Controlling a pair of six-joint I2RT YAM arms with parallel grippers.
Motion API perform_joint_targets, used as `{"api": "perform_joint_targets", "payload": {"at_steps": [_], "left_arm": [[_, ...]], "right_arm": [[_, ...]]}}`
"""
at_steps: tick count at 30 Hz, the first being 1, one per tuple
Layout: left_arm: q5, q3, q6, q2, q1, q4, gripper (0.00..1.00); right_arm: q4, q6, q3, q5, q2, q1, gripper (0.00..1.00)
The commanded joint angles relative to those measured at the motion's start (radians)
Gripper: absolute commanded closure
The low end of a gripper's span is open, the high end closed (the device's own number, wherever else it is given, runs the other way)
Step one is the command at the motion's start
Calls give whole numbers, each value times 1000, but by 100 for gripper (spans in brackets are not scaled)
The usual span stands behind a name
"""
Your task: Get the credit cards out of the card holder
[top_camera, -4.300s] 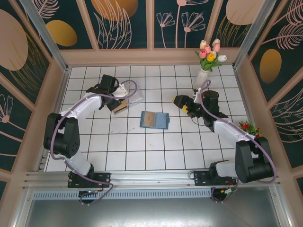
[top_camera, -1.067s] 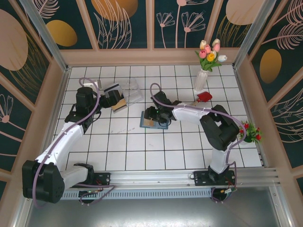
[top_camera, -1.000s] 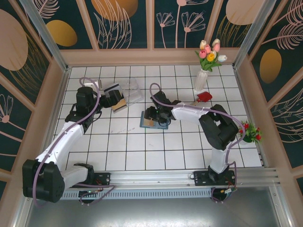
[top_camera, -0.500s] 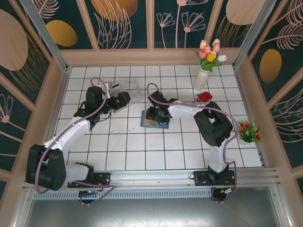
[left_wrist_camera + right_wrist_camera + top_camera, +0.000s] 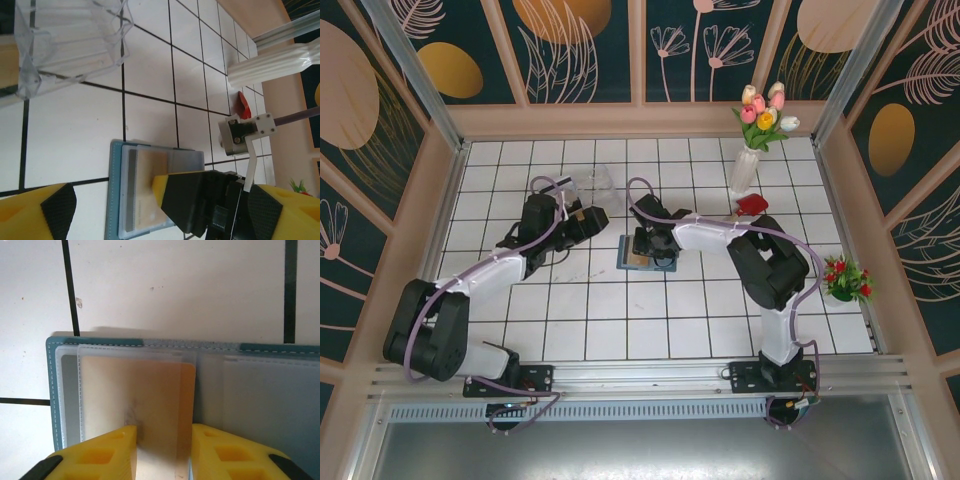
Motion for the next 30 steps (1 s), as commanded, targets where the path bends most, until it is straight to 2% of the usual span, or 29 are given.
{"api": "perform_joint_targets", "payload": {"at_steps": [1, 7, 13, 17, 26, 30], "left_arm": [[55, -13, -31, 36, -4, 44, 13], [145, 22, -8, 110, -27, 29, 22], [161, 89, 24, 190, -65, -40, 44], [182, 128, 31, 255, -95, -61, 53], [133, 193, 56, 352, -130, -132, 54], [163, 190, 47, 377, -132, -119, 56]], "right_arm": [[-43, -4, -59, 18, 45, -1, 70], [-8, -8, -89, 16, 19, -15, 73], [43, -7, -117, -58, -4, -27, 74], [55, -7, -122, -67, -8, -30, 74], [65, -5, -132, -79, -12, -31, 75], [69, -6, -134, -84, -13, -32, 75]]}}
